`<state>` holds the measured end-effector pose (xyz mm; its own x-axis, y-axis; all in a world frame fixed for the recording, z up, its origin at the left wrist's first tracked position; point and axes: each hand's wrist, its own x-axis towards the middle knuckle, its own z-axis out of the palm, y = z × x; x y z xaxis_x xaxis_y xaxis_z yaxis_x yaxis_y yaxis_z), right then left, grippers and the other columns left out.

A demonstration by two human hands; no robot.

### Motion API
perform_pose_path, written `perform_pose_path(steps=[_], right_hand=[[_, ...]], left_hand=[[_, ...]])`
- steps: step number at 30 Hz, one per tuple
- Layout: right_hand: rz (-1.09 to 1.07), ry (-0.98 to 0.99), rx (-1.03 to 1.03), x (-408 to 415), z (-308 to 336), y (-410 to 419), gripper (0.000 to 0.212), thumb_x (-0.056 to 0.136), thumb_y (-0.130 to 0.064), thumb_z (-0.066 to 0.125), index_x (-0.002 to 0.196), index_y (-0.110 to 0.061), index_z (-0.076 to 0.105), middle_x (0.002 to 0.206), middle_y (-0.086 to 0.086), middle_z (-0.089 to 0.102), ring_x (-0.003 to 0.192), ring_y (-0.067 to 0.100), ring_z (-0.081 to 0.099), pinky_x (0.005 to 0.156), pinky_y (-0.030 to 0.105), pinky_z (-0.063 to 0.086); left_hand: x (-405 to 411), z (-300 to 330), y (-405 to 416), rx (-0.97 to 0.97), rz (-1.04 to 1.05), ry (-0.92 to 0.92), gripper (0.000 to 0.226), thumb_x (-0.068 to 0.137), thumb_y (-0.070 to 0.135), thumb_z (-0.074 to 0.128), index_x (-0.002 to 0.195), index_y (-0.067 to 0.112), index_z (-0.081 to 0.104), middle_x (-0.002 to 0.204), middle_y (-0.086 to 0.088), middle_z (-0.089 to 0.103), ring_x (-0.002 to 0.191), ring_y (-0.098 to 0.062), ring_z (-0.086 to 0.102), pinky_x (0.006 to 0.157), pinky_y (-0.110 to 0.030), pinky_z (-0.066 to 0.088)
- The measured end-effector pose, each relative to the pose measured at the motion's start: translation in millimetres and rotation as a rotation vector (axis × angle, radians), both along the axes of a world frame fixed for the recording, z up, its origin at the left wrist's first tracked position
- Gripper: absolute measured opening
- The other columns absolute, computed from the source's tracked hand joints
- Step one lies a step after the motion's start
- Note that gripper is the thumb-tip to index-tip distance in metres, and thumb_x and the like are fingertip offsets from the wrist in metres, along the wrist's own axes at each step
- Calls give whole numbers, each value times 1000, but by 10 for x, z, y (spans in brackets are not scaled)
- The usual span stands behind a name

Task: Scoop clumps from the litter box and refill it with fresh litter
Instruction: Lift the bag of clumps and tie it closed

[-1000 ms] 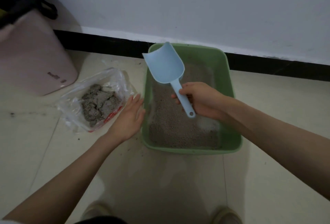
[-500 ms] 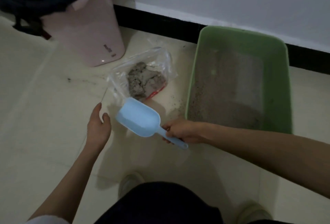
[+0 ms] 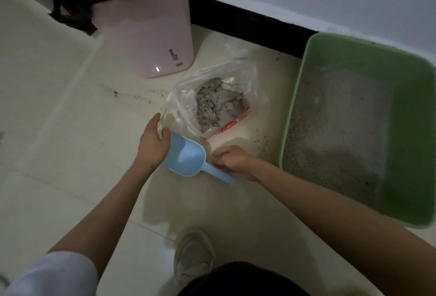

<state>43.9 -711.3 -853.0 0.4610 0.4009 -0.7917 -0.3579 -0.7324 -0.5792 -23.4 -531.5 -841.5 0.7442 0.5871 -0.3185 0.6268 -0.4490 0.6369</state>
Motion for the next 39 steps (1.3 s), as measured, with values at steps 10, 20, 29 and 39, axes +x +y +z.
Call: perform_pose_path(steps=[10,20,29,39], right_hand=[[-995,149,73,982,16,27,22,96,-19,41,115,-14,49,99,7,53,75,16,47,65,32,51],[-651,-78,65,1328,109,56,17,86,-4,63,102,-4,58,83,12,59,63,18,51,67,31,49],[-434,-304,-33,1348,232,-47,27,85,0,55,60,-8,52,58,7,48,51,15,42,55,29,37],[-617,-122,542,1517,1279,-236,23,90,0,43,73,-10,53,82,6,65,83,19,61,78,31,48]], left_hand=[[595,-129,207,-116,-1,162,64,93,5,43,148,4,12,150,-17,29,136,-31,32,108,-36,29],[847,-148,261,-511,274,109,19,79,-8,59,72,6,48,71,-10,46,55,-21,42,46,-23,39],[783,315,237,-377,274,-153,20,84,-7,49,97,5,61,72,-10,59,54,-18,48,53,-21,47],[1108,1367,101,1,40,-408,23,92,7,42,102,16,60,77,0,61,63,-11,56,67,-27,47]])
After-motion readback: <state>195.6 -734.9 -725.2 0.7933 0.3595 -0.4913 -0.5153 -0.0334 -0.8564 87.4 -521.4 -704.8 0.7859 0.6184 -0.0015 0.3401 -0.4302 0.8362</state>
